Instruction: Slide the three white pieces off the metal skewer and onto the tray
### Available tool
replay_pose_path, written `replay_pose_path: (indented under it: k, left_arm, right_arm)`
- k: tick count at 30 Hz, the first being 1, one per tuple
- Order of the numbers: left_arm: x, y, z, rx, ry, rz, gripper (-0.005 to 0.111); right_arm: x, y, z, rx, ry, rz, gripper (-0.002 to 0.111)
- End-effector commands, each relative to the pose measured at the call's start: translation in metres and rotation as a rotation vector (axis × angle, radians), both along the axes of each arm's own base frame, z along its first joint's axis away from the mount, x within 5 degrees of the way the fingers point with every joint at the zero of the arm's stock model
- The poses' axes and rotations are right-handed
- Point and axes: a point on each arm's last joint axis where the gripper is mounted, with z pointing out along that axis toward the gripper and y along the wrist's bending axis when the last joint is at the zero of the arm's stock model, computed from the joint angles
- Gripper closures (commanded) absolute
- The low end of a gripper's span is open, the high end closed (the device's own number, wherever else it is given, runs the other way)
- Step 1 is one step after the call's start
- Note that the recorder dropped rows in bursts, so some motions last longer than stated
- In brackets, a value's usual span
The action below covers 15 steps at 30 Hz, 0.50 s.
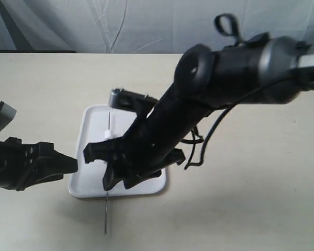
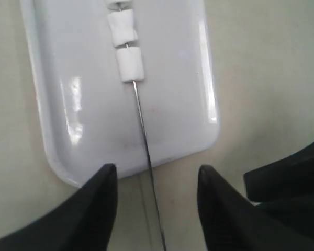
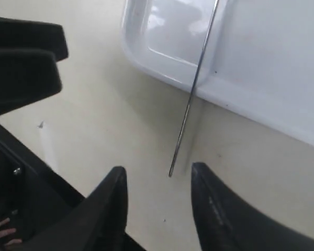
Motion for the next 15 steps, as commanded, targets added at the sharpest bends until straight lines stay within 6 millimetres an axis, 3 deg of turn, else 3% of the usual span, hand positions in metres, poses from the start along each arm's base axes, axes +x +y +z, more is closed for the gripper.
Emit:
replay_pose_path:
  k: [1,7,15]
  left_arm:
    - [0.002,0.003,-0.004,0.044,-0.016,0.016,0.059]
    - [0.002,0.003,-0.004,0.056,-0.019,0.021,0.059]
    - [0.002,0.003,-0.004,0.055,-0.019,0.019,0.059]
  right_arm:
    - [-0.003,0.027,-0.022,-0.044,0.019,0.001,0.069]
    - [-0.014,0.041,-0.034,-0.241,-0.051,0.002,0.069]
    - [-0.023,0.056,-0.041,-0.226,-0.073,-0.088,0.069]
